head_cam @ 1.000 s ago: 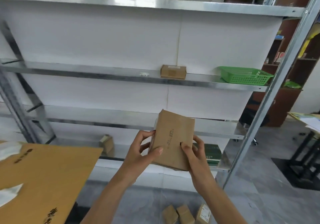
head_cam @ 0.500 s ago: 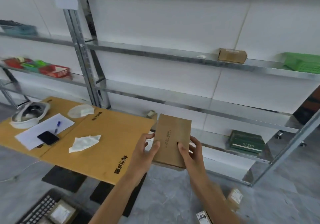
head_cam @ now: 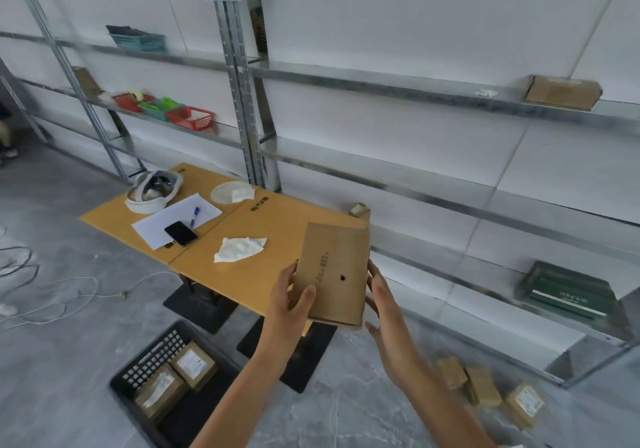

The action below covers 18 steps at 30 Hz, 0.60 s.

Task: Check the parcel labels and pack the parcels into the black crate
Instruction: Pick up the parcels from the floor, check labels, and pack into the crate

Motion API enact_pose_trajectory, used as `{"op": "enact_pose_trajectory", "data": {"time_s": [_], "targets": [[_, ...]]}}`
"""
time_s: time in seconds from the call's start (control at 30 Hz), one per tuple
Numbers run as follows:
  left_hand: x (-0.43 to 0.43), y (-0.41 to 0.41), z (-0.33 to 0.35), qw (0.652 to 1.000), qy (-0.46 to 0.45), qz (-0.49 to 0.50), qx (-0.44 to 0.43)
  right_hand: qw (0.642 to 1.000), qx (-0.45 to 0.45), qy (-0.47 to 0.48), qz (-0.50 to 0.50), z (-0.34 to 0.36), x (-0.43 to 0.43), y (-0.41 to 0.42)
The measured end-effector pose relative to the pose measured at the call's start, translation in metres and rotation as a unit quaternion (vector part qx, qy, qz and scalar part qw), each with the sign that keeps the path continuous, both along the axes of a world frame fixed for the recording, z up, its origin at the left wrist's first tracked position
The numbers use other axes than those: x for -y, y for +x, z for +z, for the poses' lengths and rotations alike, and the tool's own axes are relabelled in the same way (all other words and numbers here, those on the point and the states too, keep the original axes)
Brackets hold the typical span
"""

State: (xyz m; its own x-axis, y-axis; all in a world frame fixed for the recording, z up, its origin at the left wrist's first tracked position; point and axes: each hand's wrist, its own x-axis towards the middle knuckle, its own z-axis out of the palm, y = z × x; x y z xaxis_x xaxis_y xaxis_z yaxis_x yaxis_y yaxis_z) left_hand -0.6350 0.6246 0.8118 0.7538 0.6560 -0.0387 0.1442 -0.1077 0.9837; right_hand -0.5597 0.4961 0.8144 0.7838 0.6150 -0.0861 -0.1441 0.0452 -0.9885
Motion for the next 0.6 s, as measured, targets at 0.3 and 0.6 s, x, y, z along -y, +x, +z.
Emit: {"op": "enact_pose_trajectory", "data": {"time_s": [0.3,0.6], "targets": [[-0.115,-0.064,-0.008,0.995,-0.012,0.072,-0.063,0.997,0.027,-0.002,0.069,-0.021,-0.112,-0.068],[-0.271,-0.146,-0.017,0.988,0.022,0.104,-0.115,0.996,0.066,-0.004,0.059,-0.035,-0.264,-0.154]]}}
